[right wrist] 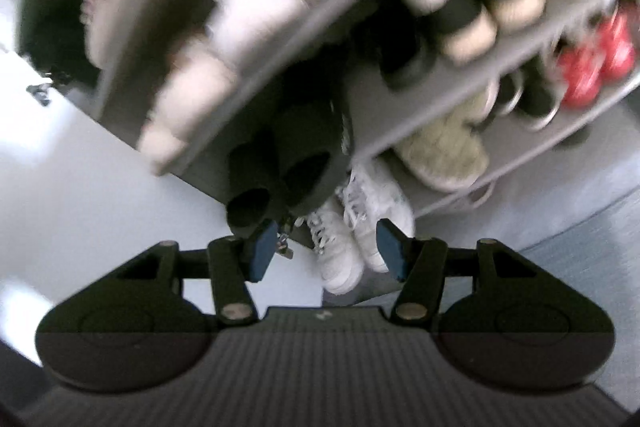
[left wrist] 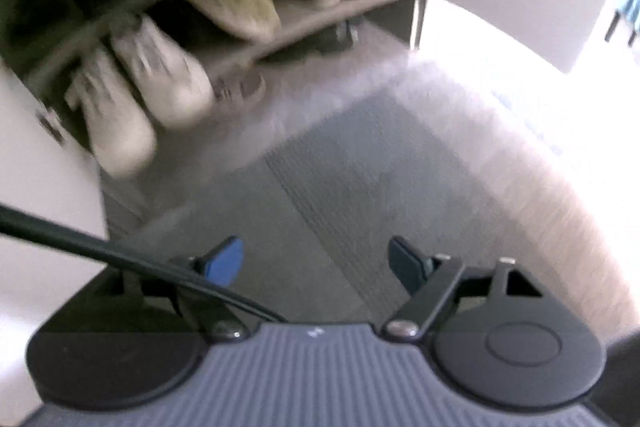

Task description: Organize scattered shoes

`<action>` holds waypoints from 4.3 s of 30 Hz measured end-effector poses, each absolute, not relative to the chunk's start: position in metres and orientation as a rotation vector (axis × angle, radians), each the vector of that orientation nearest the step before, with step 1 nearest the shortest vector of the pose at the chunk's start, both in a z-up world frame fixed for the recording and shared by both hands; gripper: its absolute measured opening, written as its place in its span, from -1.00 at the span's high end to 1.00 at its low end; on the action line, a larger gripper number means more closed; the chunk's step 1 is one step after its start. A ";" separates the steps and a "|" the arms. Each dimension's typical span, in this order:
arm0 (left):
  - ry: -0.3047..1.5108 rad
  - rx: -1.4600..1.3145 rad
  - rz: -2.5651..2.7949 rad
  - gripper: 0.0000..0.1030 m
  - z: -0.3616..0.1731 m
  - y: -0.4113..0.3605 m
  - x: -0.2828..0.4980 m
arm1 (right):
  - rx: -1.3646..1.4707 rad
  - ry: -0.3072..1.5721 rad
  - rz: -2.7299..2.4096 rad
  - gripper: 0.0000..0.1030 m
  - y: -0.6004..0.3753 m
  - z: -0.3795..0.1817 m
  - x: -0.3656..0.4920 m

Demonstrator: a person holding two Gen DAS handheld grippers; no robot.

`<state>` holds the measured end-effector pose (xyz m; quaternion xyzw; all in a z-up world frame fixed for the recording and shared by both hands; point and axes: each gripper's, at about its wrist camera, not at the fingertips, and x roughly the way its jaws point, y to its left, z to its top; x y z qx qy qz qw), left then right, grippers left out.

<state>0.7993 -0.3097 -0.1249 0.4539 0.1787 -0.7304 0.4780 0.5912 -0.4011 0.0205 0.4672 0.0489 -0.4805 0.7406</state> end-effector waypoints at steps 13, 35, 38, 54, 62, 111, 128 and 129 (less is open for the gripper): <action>0.469 0.907 -1.623 -0.65 0.245 -0.348 0.766 | 0.782 0.273 -1.327 -0.19 -0.327 0.377 0.486; 0.473 0.722 -1.350 -0.86 0.427 -0.309 0.795 | 0.874 0.553 -1.519 -0.35 -0.406 0.468 0.294; 0.491 0.704 -1.327 -0.86 0.437 -0.307 0.800 | 0.892 0.590 -1.492 -0.14 -0.412 0.466 0.291; 0.627 0.495 -1.327 -0.86 0.495 -0.370 0.850 | 1.029 0.681 -1.453 0.26 -0.433 0.462 0.325; 0.617 0.423 -1.317 -0.86 0.523 -0.411 0.897 | 1.199 0.568 -1.392 0.26 -0.439 0.461 0.368; 0.487 0.519 -1.178 -0.86 0.536 -0.468 0.751 | 1.760 -0.346 -0.658 -0.65 -0.646 0.300 0.459; 0.411 0.706 -1.411 -0.88 0.528 -0.434 0.681 | 0.524 0.314 0.185 -0.50 -0.622 0.535 0.589; 0.411 0.720 -1.414 -0.88 0.527 -0.433 0.679 | 0.458 0.361 0.259 -0.48 -0.618 0.542 0.605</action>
